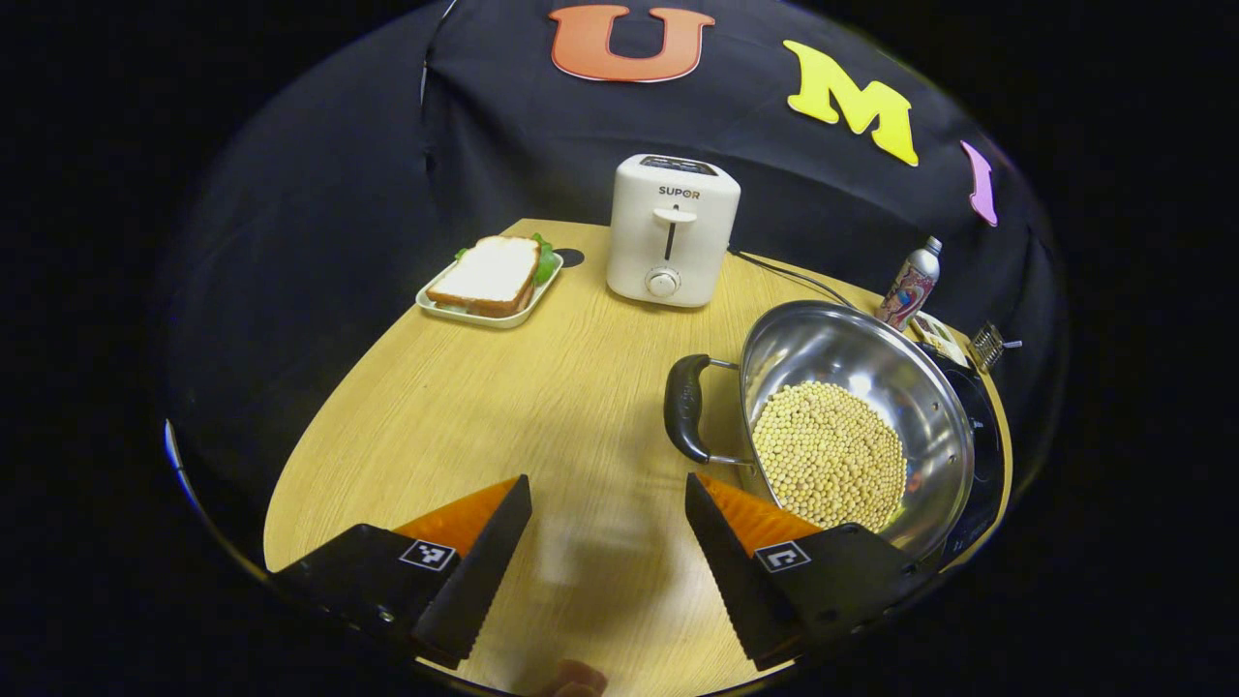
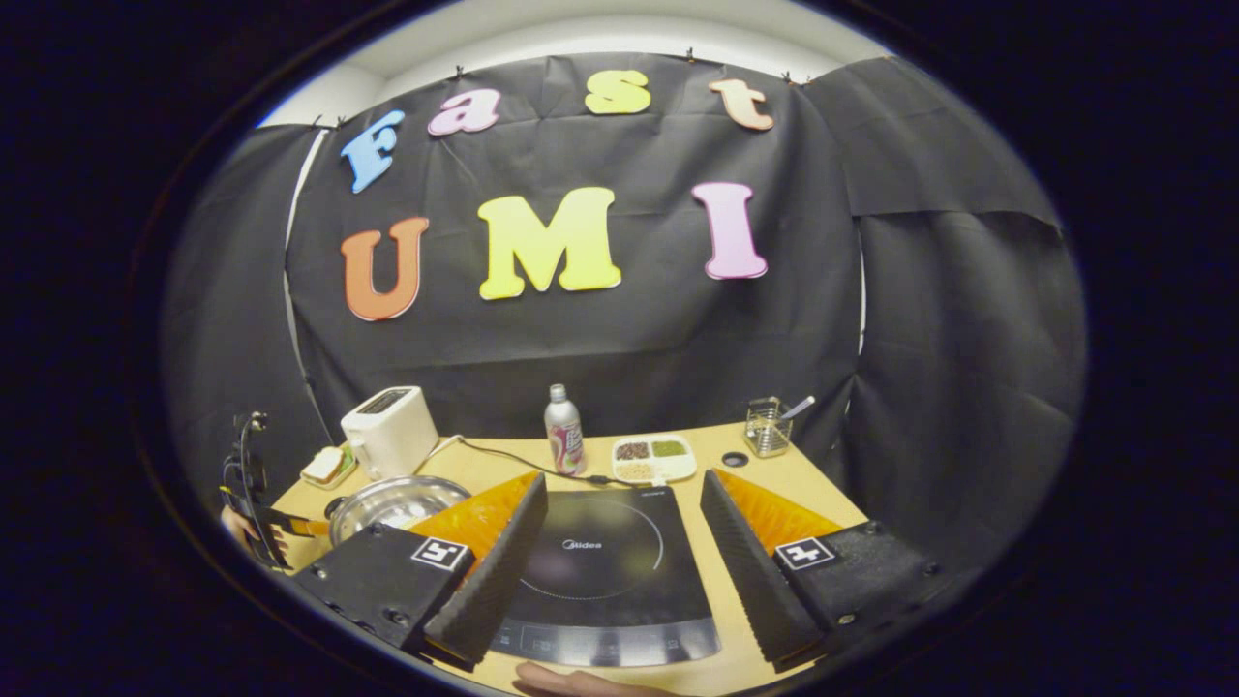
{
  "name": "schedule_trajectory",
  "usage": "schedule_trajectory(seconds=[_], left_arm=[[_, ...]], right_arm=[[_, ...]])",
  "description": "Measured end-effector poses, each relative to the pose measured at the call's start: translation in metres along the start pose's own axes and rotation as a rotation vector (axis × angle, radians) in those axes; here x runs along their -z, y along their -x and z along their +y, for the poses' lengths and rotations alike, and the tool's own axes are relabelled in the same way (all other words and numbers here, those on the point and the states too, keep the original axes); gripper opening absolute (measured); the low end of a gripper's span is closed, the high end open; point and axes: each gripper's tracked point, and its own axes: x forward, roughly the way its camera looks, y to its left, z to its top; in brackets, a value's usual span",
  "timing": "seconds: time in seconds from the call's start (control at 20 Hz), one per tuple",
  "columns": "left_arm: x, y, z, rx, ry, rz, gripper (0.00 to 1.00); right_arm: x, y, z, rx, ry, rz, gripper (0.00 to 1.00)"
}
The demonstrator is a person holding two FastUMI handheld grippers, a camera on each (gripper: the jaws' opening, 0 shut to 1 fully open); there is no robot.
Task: First push the handle of the pot to place it horizontally, then grasp the pot with both hands and set it on the induction cooktop.
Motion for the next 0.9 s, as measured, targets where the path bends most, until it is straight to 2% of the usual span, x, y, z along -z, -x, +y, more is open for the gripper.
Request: schedule_trajectory(seconds=[0.55, 0.75, 0.9], left_arm=[[-0.051, 0.053, -0.033, 0.080, -0.046, -0.141, 0.96], [-0.063, 0.050, -0.042, 0.096, -0.101, -0.172, 0.96], [-0.060, 0.030, -0.046, 0.099, -0.108, -0.143, 0.96]], right_arm=[[0.043, -0.059, 0.059, -0.066, 0.048, 0.130, 0.99], [0.060, -0.075, 0.091, -0.128, 0.031, 0.198, 0.99], [0.080, -0.088, 0.116, -0.173, 0.049, 0.264, 1.00]])
